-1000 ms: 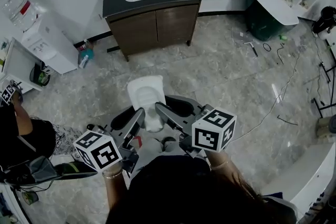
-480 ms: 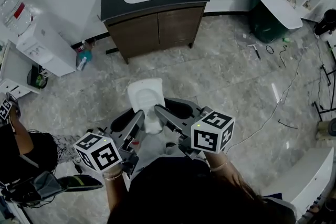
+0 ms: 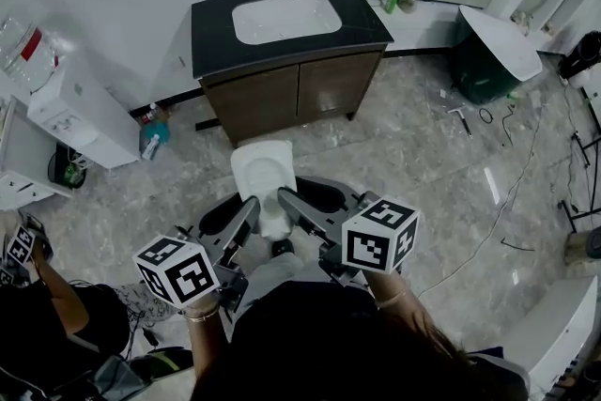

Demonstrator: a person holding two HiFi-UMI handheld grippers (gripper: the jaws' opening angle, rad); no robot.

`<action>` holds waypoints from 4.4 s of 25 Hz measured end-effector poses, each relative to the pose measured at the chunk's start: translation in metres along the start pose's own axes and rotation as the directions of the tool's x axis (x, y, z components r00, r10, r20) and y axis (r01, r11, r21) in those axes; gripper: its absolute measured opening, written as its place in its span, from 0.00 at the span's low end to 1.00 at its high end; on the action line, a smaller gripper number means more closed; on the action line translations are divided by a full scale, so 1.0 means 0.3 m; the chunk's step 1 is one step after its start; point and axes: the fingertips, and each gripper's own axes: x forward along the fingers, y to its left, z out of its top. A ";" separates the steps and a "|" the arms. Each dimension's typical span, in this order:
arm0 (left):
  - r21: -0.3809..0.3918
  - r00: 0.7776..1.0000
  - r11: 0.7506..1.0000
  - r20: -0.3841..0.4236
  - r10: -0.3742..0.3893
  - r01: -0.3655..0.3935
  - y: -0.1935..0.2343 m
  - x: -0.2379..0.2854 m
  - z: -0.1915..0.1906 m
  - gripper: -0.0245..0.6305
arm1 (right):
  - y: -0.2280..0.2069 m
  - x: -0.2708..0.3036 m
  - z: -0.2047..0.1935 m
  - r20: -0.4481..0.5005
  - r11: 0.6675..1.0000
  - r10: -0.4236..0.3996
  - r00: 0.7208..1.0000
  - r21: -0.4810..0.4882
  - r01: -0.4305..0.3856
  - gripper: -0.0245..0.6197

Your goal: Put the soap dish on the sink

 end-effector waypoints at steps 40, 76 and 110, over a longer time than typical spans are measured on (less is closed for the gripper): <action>-0.134 0.982 0.974 0.023 0.189 -0.184 0.943 0.796 0.865 0.20 | -0.872 1.072 0.703 -0.173 0.992 0.109 0.979 0.076 -0.097 0.22; -0.290 0.922 0.892 -0.281 0.266 -0.346 1.714 1.074 0.744 0.20 | -1.372 1.680 0.418 -0.402 0.972 0.072 0.913 0.235 0.027 0.22; -0.350 0.923 0.879 -0.320 0.213 -0.324 1.800 1.112 0.641 0.20 | -1.446 1.706 0.312 -0.468 0.967 0.030 0.883 0.239 0.094 0.23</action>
